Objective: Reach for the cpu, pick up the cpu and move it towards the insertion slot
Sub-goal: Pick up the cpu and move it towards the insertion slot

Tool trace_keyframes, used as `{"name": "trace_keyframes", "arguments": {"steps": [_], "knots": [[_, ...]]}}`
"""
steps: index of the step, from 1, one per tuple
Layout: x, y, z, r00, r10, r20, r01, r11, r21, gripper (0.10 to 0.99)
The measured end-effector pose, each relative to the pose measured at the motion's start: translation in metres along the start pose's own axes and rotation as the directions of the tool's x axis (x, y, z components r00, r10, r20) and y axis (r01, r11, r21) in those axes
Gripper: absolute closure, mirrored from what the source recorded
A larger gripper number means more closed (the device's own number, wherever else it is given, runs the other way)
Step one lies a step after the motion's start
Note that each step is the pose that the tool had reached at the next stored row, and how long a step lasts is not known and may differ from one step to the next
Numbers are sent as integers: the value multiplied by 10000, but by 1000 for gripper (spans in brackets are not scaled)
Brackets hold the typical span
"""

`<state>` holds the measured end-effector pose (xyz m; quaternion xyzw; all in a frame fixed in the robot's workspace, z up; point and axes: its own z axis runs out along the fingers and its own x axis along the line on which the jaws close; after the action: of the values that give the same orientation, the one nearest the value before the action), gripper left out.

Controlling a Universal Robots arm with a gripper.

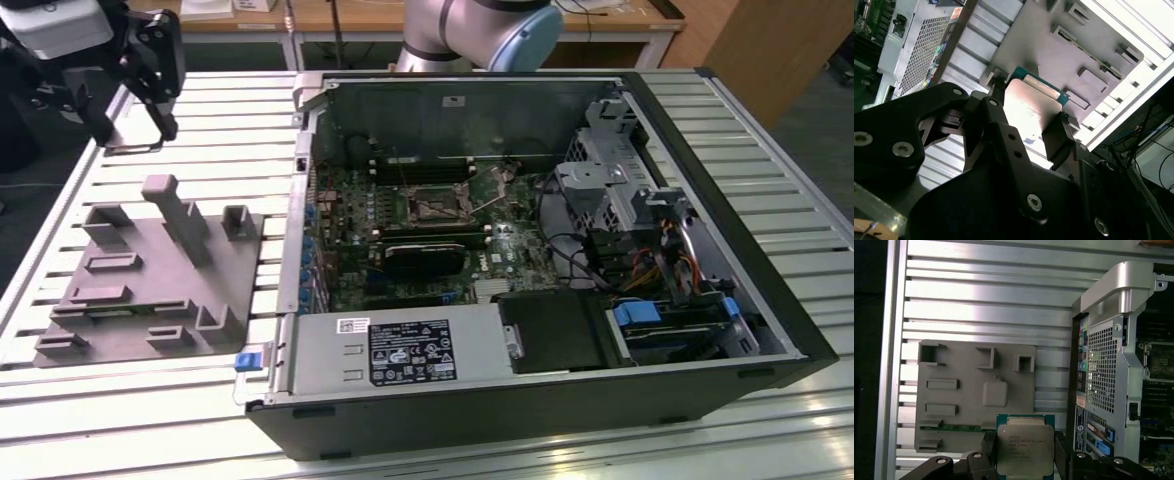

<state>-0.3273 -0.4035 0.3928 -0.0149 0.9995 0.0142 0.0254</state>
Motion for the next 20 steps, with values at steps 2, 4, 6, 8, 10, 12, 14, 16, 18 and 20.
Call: {"name": "trace_keyframes", "arguments": {"steps": [2,4,6,8,10,12,14,16,18,20], "knots": [[-41,-1,2,10000,0,0,0,10000,0,541],[-85,-3,4,10000,0,0,0,10000,0,541],[-128,-4,7,10000,0,1,0,10000,-1,541],[-171,-5,8,10000,0,-1,0,10000,0,541],[-214,-6,11,10000,0,0,0,10000,0,541],[-256,-8,13,10000,0,0,0,10000,-1,541],[-299,-9,15,10000,-1,0,1,10000,0,541],[-341,-10,17,10000,-1,0,1,10000,-1,541],[-385,-12,19,10000,0,-1,0,10000,0,541],[-426,-13,21,10000,0,-1,0,10000,0,541]]}}
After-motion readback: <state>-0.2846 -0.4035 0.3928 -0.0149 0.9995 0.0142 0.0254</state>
